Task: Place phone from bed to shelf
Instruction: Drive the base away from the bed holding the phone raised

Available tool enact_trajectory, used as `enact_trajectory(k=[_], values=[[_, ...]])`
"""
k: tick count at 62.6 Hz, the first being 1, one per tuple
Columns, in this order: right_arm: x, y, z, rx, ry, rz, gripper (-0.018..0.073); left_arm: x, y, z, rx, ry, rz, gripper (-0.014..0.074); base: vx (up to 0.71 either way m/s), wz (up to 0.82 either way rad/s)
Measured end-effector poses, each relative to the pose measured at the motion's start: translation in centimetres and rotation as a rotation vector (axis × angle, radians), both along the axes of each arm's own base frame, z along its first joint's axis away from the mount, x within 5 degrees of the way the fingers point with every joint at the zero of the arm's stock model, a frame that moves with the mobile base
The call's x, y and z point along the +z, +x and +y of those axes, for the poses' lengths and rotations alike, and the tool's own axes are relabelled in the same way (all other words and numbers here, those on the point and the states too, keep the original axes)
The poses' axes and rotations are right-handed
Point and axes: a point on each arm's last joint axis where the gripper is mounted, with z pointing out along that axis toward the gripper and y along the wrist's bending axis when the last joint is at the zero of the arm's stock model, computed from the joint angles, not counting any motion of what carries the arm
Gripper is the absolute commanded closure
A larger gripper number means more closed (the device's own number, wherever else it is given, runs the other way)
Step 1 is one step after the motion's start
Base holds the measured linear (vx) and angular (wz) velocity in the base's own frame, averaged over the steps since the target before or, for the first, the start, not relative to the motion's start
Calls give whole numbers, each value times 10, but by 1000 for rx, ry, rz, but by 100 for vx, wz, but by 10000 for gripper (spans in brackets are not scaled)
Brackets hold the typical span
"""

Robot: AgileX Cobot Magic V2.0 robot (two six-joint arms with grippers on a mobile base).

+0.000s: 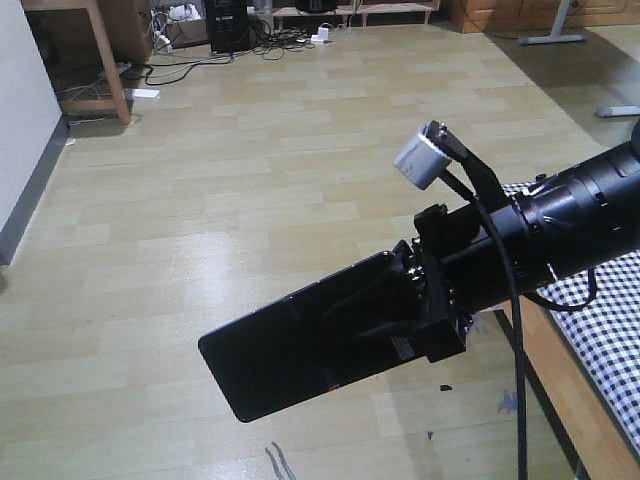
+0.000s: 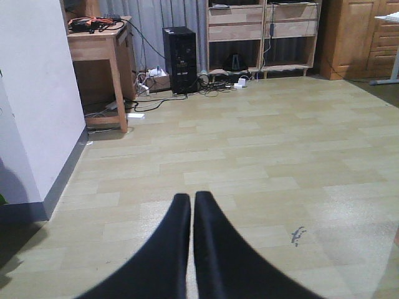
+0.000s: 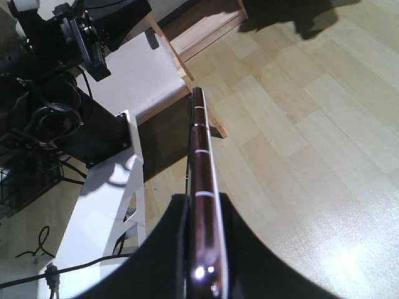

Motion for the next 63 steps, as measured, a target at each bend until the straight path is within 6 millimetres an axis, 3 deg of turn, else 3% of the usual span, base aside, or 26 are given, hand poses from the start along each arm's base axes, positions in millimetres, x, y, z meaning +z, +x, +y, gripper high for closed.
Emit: enact_trajectory(k=[63], values=[[0, 0, 0, 2, -1, 1, 561, 0, 0, 0, 0, 0, 0, 595, 17, 8]])
